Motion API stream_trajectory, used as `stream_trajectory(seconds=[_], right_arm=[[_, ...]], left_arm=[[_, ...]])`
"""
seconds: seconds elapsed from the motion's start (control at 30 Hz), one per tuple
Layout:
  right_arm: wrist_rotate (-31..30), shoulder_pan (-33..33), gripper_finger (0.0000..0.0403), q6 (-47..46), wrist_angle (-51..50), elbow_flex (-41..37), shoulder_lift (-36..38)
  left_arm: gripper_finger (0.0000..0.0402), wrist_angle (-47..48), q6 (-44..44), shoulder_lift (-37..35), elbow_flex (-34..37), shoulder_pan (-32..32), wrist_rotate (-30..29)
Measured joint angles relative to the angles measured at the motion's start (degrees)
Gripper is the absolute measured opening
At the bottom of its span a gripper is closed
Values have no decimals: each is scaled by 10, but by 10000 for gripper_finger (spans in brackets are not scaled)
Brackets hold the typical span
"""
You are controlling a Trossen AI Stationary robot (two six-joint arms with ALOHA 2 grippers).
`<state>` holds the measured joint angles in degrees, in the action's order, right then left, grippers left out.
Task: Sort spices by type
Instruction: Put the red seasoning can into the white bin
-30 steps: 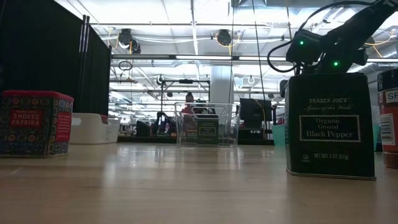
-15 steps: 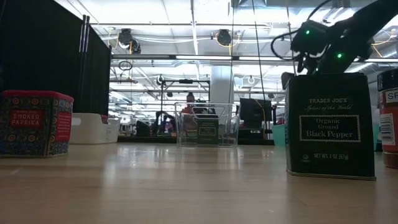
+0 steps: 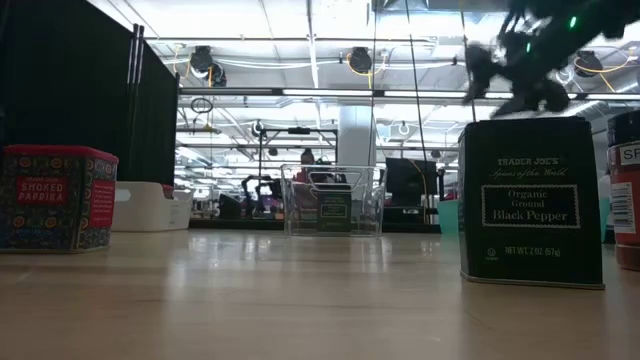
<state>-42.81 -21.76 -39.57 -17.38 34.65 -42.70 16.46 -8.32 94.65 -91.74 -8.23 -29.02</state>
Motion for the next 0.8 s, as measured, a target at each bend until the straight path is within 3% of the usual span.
stream_trajectory(seconds=[0.23,0.4,0.5,0.63,0.8], right_arm=[[190,1,293,105,-6,99,23],[310,1,293,124,-46,162,19],[336,1,293,129,-78,187,19],[342,1,293,145,-109,202,19],[342,1,293,149,-136,202,16]], left_arm=[[279,31,-43,0,0,0,30],[279,101,-91,0,-11,0,115],[279,203,-126,-1,-43,-3,188],[279,405,-157,-2,-95,-19,282],[279,631,-149,-3,-108,-61,305]])
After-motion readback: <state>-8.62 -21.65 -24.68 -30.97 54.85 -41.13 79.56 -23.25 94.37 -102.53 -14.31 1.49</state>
